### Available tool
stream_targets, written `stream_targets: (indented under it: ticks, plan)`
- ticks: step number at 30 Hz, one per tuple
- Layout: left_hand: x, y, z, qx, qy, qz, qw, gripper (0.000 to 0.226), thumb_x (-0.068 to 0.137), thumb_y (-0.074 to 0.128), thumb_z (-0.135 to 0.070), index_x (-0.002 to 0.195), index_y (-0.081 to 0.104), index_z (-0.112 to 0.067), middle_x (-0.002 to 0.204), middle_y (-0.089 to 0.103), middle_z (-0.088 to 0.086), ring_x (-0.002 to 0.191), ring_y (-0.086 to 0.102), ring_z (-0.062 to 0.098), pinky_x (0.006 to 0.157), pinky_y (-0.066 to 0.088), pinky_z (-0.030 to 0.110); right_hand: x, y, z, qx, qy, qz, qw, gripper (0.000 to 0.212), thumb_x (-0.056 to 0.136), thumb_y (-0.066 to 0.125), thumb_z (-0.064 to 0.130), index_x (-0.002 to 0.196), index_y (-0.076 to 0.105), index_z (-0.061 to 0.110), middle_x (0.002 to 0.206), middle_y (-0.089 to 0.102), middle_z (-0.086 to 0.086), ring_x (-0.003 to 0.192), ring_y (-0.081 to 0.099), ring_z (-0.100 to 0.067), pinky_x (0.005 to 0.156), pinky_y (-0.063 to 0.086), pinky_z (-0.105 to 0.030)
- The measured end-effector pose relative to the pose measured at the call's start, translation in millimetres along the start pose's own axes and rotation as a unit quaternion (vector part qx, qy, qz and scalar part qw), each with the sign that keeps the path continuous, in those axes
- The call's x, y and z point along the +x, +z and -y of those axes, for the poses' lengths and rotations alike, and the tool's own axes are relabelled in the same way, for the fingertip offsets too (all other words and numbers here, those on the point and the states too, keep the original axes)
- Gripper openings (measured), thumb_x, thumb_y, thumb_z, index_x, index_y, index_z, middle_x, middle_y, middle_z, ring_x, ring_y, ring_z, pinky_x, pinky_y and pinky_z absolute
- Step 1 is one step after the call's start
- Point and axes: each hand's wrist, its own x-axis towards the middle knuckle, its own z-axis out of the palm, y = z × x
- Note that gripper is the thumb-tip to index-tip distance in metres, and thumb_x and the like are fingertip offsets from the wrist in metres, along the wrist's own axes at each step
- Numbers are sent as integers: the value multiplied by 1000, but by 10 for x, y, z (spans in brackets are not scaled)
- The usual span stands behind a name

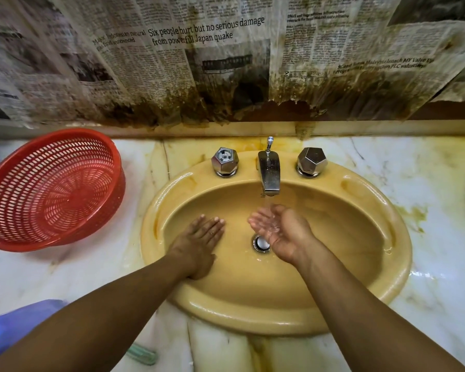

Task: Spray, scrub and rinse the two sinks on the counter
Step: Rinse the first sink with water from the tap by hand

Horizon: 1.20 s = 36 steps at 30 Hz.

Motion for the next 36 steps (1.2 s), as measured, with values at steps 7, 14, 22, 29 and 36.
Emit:
stream_targets:
  ticks: [7, 14, 22, 29, 36]
  plan:
    - [-333, -452, -142, -212, 126, 219, 944, 62, 113, 31, -37, 165, 11, -12, 173, 1, 9, 160, -1, 22, 123, -2, 34, -247, -37, -247, -327, -25, 79, 941, 34, 107, 52, 18, 100, 73, -7, 95, 75, -26, 82, 74, -34, 78, 62, -40]
    - [-289, -272, -130, -183, 95, 190, 960, 69, 110, 19, -53, 166, 3, -16, 173, -9, 1, 159, -7, 16, 127, -5, 44, 153, -243, 132, 74, 30, 24, 997, 50, 111, 38, 39, 113, 60, -7, 114, 70, -30, 109, 69, -41, 78, 65, -45]
    - [-168, -212, -396, -223, 31, 200, 954, 76, 102, 25, -54, 166, 1, -21, 174, -8, 1, 160, -6, 22, 128, -2, 50, -338, -128, -67, -364, 10, 125, 923, 41, 109, 43, 18, 100, 71, -12, 91, 74, -29, 80, 73, -38, 74, 63, -42]
    - [-339, -478, -494, -336, 195, 284, 877, 62, 111, 27, -40, 166, 12, -17, 174, 7, 2, 159, 12, 21, 128, 10, 39, -121, -392, 152, -241, -61, -8, 969, 42, 110, 44, 25, 103, 67, -8, 100, 74, -29, 86, 75, -36, 78, 63, -40]
    - [-318, -177, 108, -57, -10, 158, 986, 76, 106, 23, -53, 165, -10, -16, 170, -23, -1, 157, -19, 16, 126, -14, 43, 66, -190, 235, 20, 34, 73, 997, 41, 110, 42, 29, 113, 66, -4, 99, 75, -23, 94, 74, -34, 77, 65, -39]
